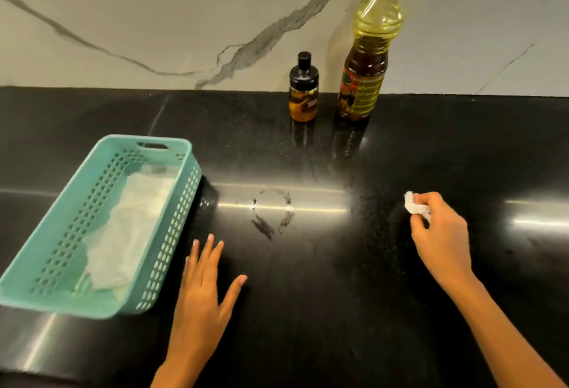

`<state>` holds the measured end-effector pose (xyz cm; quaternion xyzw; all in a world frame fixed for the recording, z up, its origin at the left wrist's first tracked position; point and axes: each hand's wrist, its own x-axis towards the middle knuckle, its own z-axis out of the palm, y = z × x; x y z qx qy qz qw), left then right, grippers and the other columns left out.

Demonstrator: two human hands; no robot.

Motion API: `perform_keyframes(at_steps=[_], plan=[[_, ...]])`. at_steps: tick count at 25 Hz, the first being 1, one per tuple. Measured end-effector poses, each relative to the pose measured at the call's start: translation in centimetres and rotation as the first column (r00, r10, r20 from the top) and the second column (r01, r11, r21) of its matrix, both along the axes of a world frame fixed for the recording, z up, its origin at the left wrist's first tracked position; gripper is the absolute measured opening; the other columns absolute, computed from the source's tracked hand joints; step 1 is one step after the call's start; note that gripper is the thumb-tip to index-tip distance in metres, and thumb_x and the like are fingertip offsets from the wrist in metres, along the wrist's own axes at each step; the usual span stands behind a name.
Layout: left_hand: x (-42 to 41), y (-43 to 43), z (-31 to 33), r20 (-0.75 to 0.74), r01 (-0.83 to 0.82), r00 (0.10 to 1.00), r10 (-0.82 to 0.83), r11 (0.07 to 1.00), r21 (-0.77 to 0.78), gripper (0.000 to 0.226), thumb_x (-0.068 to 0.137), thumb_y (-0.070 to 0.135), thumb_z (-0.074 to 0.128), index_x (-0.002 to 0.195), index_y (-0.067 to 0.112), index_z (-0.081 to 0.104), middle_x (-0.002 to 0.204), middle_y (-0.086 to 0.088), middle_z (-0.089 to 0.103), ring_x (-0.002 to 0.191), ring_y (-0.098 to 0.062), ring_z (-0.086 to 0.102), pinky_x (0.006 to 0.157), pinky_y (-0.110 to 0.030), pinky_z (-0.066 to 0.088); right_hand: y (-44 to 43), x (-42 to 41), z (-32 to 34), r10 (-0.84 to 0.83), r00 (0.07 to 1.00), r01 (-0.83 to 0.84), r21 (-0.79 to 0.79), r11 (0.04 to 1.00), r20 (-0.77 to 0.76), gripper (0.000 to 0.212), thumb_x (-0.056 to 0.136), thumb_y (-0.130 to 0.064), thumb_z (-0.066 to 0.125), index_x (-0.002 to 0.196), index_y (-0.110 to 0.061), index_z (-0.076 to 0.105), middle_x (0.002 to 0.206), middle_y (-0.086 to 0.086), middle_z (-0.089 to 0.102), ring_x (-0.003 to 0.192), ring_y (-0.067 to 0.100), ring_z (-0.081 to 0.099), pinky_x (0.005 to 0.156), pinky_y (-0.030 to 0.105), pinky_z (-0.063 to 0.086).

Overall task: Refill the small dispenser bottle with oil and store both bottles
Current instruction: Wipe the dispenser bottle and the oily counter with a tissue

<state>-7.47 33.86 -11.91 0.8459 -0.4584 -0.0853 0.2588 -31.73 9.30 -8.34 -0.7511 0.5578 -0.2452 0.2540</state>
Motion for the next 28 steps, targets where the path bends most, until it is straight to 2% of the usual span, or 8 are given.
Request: perform_keyframes(at_steps=[3,7,10,13,17,20,26,28], plan=[[0.3,2.7,-0.1,0.053,-0.024,0.998,0.021,0.999,0.049,0.080,0.088,0.067,0.021,0.138,0.006,0.038,0.149,-0.006,0.031,0.141,-0.013,0.010,0.115,-0.020,0.003,2.3,0.2,-2.9,0.225,0.950,-0.219,0.050,0.974,-0.219,0.043,0.095,-0.027,0.039,0.134,-0.009,0.041,0.142,0.009,0.040,0.135,0.028,0.032,0.110,0.031,0.021],[0.4,3.2,-0.6,0.142,-0.013,0.990,0.004,0.998,0.064,0.082,0.088,0.068,0.016,0.141,0.008,0.033,0.152,-0.004,0.026,0.143,-0.014,0.007,0.115,-0.022,0.002,7.5,2.3,-4.0,0.390,0.802,-0.438,-0.001,0.899,-0.453,0.100,0.081,-0.076,-0.001,0.147,-0.003,0.016,0.155,0.017,0.013,0.144,0.031,0.008,0.117,0.039,0.004],[0.3,2.9,-0.9,0.165,-0.004,0.986,-0.015,0.993,0.114,0.085,0.086,0.069,0.011,0.144,0.010,0.026,0.154,-0.004,0.022,0.143,-0.014,0.003,0.116,-0.027,0.002,13.5,5.2,-3.2,0.686,0.613,-0.720,0.082,0.690,-0.392,0.100,0.075,-0.080,-0.006,0.149,-0.014,0.008,0.157,0.010,0.003,0.144,0.027,-0.006,0.117,0.037,-0.005],[0.5,2.7,-0.9,0.202,-0.009,0.979,-0.026,0.986,0.166,0.089,0.082,0.071,-0.002,0.147,0.013,0.017,0.155,-0.001,0.013,0.143,-0.014,-0.002,0.116,-0.031,0.000,15.6,6.1,-3.5,0.780,0.444,-0.866,0.014,0.500,-0.441,0.085,0.085,-0.073,0.011,0.147,-0.016,0.022,0.155,0.010,0.019,0.144,0.027,0.010,0.113,0.038,0.005],[0.6,2.4,-1.0,0.243,-0.011,0.969,-0.050,0.970,0.244,0.089,0.078,0.072,-0.013,0.147,0.020,0.006,0.154,0.006,-0.001,0.142,-0.014,-0.010,0.115,-0.031,-0.005,4.5,7.4,-3.9,0.591,0.651,-0.663,0.022,0.748,-0.476,0.094,0.073,-0.078,-0.011,0.149,-0.026,0.010,0.158,0.006,0.006,0.144,0.022,-0.002,0.117,0.039,-0.002],[0.6,2.2,-0.9,0.260,-0.012,0.964,-0.059,0.964,0.266,0.084,0.081,0.069,-0.012,0.147,0.020,0.005,0.154,0.006,-0.002,0.142,-0.016,-0.009,0.115,-0.032,-0.005,0.5,10.4,-3.4,0.484,0.682,-0.503,0.128,0.855,-0.548,0.083,0.078,-0.070,-0.005,0.148,-0.029,0.004,0.158,0.007,-0.004,0.144,0.025,-0.010,0.116,0.045,-0.005],[0.9,2.1,-0.9,0.289,-0.001,0.954,-0.085,0.959,0.283,0.075,0.090,0.061,0.002,0.146,0.014,0.019,0.154,-0.001,0.016,0.143,-0.022,0.008,0.114,-0.033,-0.001,11.7,14.4,-2.5,0.803,0.377,-0.886,0.072,0.458,-0.462,0.084,0.078,-0.073,0.001,0.148,-0.027,0.010,0.158,0.001,-0.002,0.144,0.018,-0.010,0.116,0.036,-0.009],[0.9,2.1,-1.0,0.285,0.001,0.955,-0.083,0.960,0.279,0.074,0.090,0.061,0.002,0.147,0.016,0.018,0.154,0.000,0.013,0.143,-0.022,0.006,0.114,-0.033,-0.001,9.1,13.2,-2.8,0.797,0.412,-0.884,0.019,0.467,-0.442,0.086,0.076,-0.073,0.002,0.147,-0.027,0.018,0.157,0.001,0.007,0.144,0.018,-0.002,0.116,0.033,-0.007]])
